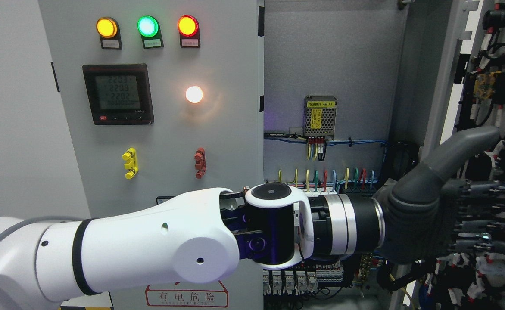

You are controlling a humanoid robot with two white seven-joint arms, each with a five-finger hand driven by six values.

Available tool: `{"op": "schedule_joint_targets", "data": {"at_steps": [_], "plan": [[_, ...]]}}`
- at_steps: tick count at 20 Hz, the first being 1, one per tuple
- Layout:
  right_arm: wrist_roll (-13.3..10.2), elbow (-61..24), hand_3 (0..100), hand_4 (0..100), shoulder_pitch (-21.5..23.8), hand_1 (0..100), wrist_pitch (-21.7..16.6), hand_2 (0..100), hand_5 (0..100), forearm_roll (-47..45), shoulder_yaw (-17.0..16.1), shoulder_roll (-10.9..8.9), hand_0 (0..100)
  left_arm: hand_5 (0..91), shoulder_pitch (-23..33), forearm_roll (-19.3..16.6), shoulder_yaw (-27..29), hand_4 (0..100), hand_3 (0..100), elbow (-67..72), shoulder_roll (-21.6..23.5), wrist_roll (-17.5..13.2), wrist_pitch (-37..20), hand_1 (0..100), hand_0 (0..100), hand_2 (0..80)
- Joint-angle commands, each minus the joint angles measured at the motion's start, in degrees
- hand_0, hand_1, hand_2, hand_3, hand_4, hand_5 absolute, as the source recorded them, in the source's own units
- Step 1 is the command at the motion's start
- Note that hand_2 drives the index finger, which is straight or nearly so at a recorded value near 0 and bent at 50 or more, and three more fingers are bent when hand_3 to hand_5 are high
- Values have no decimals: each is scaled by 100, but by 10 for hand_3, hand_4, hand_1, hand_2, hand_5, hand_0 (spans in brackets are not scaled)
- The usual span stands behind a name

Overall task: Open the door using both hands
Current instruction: 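Push the door edge outward with the left hand, swinging it open, then extend the left arm further to swing the door wider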

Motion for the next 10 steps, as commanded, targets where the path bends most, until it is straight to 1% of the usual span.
{"op": "schedule_joint_targets", "data": {"at_steps": [1, 4, 10], "plan": [[3, -1, 0, 0, 0, 0, 0, 0, 0, 0, 0, 0, 107, 0, -87, 21, -25, 31, 0, 196, -672, 116, -13, 0, 0, 0], [3, 8, 0, 0, 0, 0, 0, 0, 0, 0, 0, 0, 107, 0, -87, 4, -113, 31, 0, 407, -954, 195, -13, 0, 0, 0], [3, -1, 0, 0, 0, 0, 0, 0, 0, 0, 0, 0, 107, 0, -79, -14, -122, 31, 0, 925, -1420, 204, -13, 0, 0, 0]]}}
